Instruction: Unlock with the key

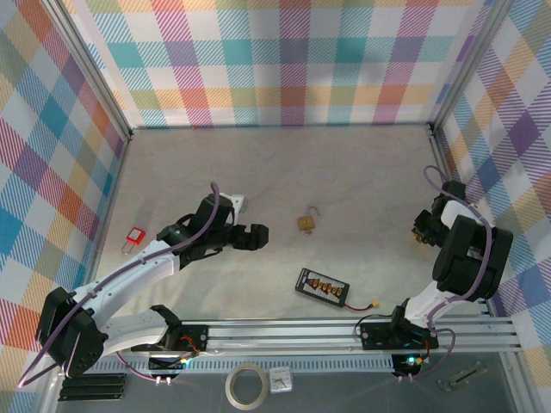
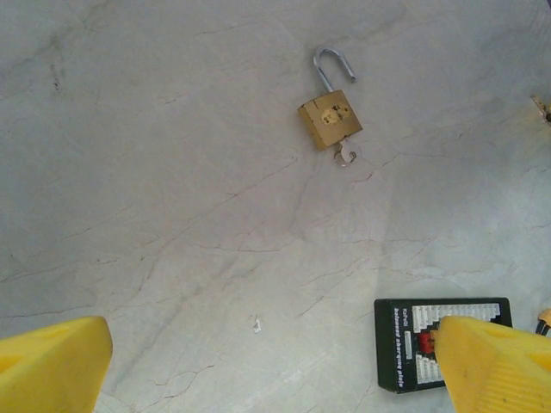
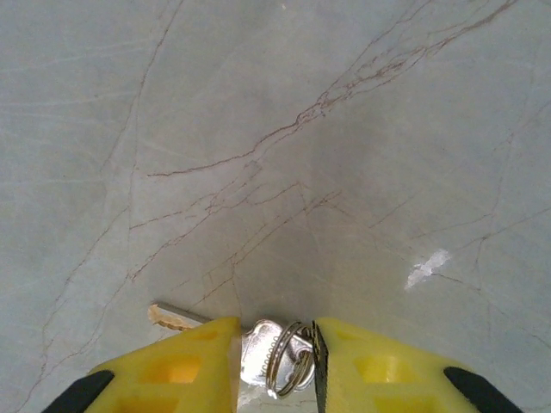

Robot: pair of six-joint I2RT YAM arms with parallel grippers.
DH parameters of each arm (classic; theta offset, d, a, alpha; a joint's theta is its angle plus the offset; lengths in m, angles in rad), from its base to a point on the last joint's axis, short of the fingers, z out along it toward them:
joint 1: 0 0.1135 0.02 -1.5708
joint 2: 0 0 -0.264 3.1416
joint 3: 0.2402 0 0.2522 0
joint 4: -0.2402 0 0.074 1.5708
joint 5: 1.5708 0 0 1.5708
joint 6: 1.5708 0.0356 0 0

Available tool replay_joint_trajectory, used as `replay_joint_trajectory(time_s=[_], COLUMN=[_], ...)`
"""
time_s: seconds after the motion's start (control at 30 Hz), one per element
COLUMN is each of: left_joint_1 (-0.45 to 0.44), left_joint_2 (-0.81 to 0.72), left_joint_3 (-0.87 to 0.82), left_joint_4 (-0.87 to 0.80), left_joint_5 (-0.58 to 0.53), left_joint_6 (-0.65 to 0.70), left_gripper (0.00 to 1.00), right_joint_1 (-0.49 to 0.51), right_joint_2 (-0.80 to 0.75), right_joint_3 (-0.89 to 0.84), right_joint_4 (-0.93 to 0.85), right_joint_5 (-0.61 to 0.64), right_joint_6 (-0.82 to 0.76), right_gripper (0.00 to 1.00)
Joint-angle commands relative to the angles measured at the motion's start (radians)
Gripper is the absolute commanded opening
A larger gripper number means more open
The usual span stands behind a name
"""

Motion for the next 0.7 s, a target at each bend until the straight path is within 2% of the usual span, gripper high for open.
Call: replay_joint_trajectory(time_s=[0.0,0.23,0.47,0.67], left_joint_1=[0.008,0.008,0.008,0.008], left_joint_2=[0.003,0.010,0.016,0.031], left_joint_3=[0.005,0.017,0.025,0.021], left_joint_4=[0.003,-0.002,-0.001,0.015], left_joint_5=[0.021,0.025,0.031,0.047], left_joint_6=[0.016,0.019,0.014,-0.016], left_gripper=[0.96,0.95,0.95,0.92], right_joint_1=[-0.005,-0.005,-0.004,0.018], right_joint_2=[0.018,0.031,0.012,-0.079], right_joint_3=[-0.002,0.000,-0.011,-0.018], right_joint_4=[0.012,0.008,-0.004,-0.037], right_joint_5=[-0.020,-0.008,-0.049,-0.097], right_joint_6=[0.003,0.000,0.001,-0.005], right_gripper=[0.25,0.16,0.01,0.00])
